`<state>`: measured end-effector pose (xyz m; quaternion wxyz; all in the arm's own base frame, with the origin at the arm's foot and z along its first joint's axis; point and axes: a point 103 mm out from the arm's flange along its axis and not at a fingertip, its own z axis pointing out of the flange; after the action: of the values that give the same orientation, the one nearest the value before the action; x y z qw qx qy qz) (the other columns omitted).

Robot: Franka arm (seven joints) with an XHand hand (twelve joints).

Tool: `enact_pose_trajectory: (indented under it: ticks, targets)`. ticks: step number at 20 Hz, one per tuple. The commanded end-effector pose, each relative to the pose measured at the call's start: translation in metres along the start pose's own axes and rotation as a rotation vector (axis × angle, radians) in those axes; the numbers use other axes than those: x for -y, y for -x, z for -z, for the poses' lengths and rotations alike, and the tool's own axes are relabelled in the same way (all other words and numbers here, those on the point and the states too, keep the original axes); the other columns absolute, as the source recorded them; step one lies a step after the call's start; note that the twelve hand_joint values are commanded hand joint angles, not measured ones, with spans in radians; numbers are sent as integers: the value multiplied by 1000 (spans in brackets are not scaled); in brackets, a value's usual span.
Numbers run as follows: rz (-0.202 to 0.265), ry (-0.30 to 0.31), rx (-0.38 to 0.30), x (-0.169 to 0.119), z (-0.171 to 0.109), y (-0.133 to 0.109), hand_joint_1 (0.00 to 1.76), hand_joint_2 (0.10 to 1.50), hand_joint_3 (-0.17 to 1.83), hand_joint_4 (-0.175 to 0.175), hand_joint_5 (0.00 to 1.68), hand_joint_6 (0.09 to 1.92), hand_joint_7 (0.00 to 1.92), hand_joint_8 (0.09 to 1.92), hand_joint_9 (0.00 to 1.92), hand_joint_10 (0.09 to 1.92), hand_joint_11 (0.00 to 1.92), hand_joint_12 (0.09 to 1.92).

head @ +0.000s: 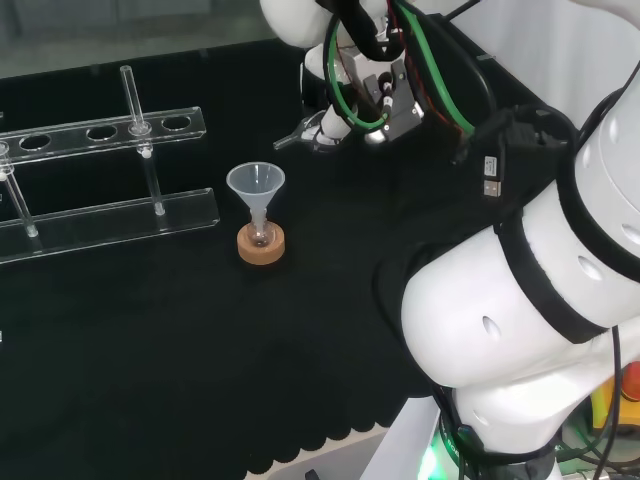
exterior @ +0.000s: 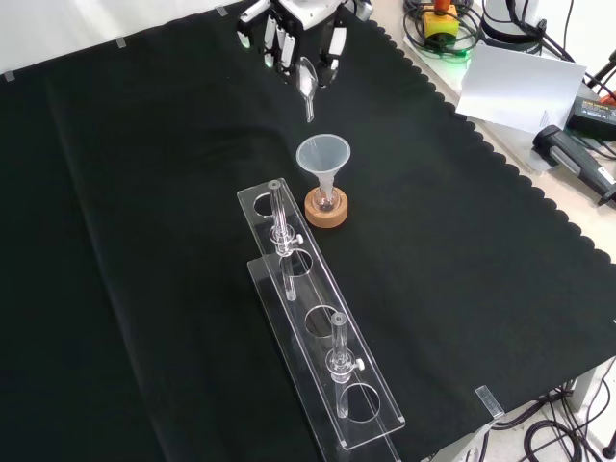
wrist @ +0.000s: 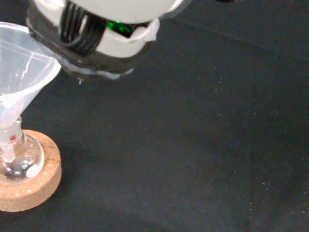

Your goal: Pour all the NaCl from the weighing funnel into the round-bottom flask.

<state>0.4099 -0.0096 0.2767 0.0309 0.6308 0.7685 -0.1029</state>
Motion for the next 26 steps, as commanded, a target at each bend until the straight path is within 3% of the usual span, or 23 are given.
enact_pose_trajectory:
  ticks: [1,26]
  targets:
    - [30,-20,39,1,3,11,1135,638,595,175,1430,338,1660,87,1193,113,0,1530]
    - [145,-43,112,-16,5,-30,1136,629,612,175,1430,345,1669,87,1191,106,0,1518]
